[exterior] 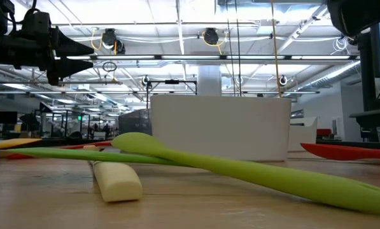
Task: Pick & Place Kitchen Items
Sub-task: Put the red serving spoon into top white bin
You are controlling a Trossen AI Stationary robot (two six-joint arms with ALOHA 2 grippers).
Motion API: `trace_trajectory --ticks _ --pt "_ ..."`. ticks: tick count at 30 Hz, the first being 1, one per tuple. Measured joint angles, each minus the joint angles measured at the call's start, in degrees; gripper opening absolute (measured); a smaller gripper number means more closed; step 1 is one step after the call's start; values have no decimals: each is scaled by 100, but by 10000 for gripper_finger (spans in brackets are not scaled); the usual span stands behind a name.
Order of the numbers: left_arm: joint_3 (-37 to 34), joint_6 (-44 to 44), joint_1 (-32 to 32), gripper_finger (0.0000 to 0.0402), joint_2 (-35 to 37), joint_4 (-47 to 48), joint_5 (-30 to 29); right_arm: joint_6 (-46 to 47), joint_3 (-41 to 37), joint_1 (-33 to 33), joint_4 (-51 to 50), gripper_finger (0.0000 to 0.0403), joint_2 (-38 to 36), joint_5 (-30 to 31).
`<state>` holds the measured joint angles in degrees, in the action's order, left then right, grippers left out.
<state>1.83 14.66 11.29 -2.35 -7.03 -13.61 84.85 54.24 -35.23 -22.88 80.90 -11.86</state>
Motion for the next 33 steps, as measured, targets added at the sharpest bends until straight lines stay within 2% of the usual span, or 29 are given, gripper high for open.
trace_trajectory --ticks 3,7,11,16,22,26,33 --pt "0 0 0 250 0 0 0 -26 0 18 128 143 0 103" --pt "0 2 0 250 0 -2 0 123 0 -12 218 143 0 691" --pt "0 2 0 250 0 0 0 737 0 -50 248 146 0 772" --pt "0 3 0 250 0 0 0 846 0 -269 291 143 0 1183" --pt "0 4 0 250 0 -2 -2 895 69 -398 213 144 316 1308" --pt "0 -22 -1 250 0 0 -2 876 299 -418 -533 145 636 1172" --pt "0 -617 0 250 0 0 -4 622 1065 -421 -1600 143 967 1165"
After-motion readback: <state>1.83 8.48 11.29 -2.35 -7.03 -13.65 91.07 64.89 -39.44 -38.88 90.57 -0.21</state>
